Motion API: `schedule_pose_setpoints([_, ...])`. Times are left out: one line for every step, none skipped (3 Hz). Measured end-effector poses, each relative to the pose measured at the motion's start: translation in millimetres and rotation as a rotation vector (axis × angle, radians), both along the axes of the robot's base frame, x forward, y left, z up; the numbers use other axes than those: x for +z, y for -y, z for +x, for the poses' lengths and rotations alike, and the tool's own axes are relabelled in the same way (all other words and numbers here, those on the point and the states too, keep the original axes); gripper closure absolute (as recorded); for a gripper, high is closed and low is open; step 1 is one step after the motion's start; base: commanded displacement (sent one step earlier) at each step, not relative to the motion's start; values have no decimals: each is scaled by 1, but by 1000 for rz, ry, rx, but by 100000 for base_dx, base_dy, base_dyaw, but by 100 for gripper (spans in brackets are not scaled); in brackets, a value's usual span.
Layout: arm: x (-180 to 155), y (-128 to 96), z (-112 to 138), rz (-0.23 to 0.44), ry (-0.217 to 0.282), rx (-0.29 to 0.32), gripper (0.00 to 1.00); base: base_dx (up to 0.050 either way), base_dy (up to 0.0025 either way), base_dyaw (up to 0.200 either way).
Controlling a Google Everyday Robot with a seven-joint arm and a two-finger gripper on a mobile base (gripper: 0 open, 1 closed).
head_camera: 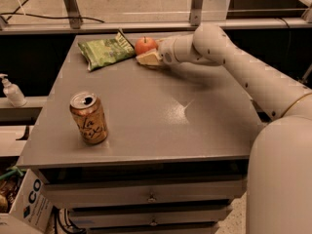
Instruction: Move apple near green jalapeno chip bag
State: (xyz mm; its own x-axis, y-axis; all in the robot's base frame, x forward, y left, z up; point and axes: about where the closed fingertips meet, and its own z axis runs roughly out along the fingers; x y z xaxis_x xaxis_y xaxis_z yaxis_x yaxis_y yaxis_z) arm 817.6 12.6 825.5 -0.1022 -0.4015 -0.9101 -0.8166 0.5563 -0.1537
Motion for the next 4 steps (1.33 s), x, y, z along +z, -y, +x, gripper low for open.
schedule_pose_setpoints([-3, 3, -2, 15, -23, -9, 0, 0, 0, 0])
schedule_pose_setpoints([1, 6, -6, 45, -37, -10, 0, 0, 0, 0])
schedule_pose_setpoints([13, 15, -17, 84, -46, -8, 0, 0, 0, 0])
schedule_pose_setpoints([37, 38, -32, 146, -35, 0, 0, 0, 0, 0])
